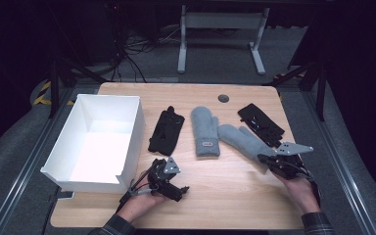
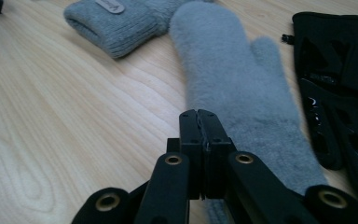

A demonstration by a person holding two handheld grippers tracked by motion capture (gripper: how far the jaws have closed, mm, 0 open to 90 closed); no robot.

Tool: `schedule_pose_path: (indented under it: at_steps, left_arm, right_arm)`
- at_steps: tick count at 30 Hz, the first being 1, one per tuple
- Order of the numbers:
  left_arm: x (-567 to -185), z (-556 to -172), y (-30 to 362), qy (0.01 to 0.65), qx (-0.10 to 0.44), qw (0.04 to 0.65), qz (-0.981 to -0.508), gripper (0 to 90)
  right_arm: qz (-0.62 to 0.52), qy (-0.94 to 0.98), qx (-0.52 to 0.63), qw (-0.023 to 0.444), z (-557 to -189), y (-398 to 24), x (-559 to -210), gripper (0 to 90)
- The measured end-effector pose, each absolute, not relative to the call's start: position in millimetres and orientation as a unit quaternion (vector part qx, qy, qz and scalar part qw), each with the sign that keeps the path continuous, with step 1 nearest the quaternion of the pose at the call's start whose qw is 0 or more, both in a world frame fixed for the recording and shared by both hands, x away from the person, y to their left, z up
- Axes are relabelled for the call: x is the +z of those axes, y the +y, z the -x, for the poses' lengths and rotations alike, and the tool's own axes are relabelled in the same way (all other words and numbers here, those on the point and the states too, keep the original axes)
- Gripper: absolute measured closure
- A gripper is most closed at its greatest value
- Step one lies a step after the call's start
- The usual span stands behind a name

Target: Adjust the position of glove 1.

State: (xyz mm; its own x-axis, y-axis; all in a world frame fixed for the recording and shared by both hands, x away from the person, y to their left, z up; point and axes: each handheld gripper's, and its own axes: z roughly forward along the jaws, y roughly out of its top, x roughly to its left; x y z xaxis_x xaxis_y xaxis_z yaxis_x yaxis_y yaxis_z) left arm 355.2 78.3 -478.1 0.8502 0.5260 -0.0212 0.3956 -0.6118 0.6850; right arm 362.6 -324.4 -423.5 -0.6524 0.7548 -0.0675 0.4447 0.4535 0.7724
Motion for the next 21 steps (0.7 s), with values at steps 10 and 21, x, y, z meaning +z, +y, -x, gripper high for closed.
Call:
schedule_pose_path:
  at_steps: [10, 21]
  left_arm:
    - [-478.0, -355.0, 78.2, 0.259, 0.089, 0.356, -0.894, 0.1]
    - [-478.1, -355.3, 78.2, 0.258, 0.09, 0.357, -0.893, 0.1]
  right_arm:
    - [-0.387, 0.816, 0.367, 0.223, -382.9, -341.1, -420.5, 90.0]
    - [-0.408, 0.819, 0.345, 0.207, -396.0, -354.6, -435.2, 90.0]
